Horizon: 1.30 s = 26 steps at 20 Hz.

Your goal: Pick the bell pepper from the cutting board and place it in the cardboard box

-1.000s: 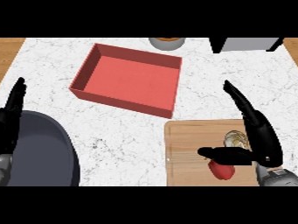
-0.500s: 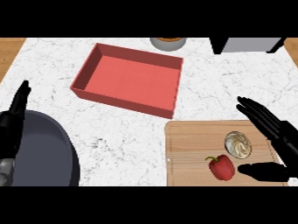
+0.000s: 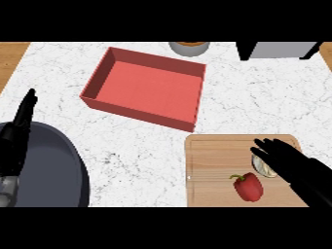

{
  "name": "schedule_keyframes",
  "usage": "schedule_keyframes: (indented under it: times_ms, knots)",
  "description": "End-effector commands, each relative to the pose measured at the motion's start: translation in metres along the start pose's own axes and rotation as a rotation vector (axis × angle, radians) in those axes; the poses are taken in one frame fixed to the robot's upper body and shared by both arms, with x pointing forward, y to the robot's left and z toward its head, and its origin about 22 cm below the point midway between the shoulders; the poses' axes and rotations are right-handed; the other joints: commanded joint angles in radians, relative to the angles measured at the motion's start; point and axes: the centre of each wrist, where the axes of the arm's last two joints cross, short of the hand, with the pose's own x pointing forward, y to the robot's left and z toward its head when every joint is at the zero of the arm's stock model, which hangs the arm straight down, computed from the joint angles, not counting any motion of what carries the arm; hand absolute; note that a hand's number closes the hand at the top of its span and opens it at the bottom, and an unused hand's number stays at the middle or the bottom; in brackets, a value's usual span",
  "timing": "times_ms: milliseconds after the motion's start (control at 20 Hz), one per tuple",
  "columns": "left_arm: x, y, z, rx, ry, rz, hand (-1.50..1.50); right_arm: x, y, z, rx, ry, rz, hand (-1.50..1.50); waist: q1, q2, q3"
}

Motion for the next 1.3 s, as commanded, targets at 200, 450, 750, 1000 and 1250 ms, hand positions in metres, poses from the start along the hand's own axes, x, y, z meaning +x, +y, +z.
schedule_keyframes:
  times_ms: [200, 450, 750, 1000, 1250]
  knots:
    - [-0.020, -0.019, 0.016, -0.088, 0.107, 0.036, 0.00, 0.030, 0.022, 0.010, 0.058, 0.128, 0.057, -1.50, 0.003, 0.011, -0.011]
    - [-0.027, -0.025, 0.026, -0.106, 0.108, 0.060, 0.00, 0.052, 0.036, -0.008, 0.044, 0.181, 0.065, -1.50, 0.018, 0.013, -0.011]
    - [-0.004, -0.030, 0.012, -0.096, 0.095, 0.038, 0.00, 0.046, 0.034, -0.012, 0.072, 0.228, 0.103, -1.50, 0.012, 0.014, -0.011]
    - [-0.024, -0.037, 0.021, -0.099, 0.110, 0.045, 0.00, 0.045, 0.052, -0.009, 0.066, 0.212, 0.091, -1.50, 0.006, 0.014, -0.011]
    - [-0.018, -0.041, 0.031, -0.112, 0.099, 0.072, 0.00, 0.059, 0.058, -0.011, 0.078, 0.205, 0.099, -1.50, 0.008, 0.012, -0.011]
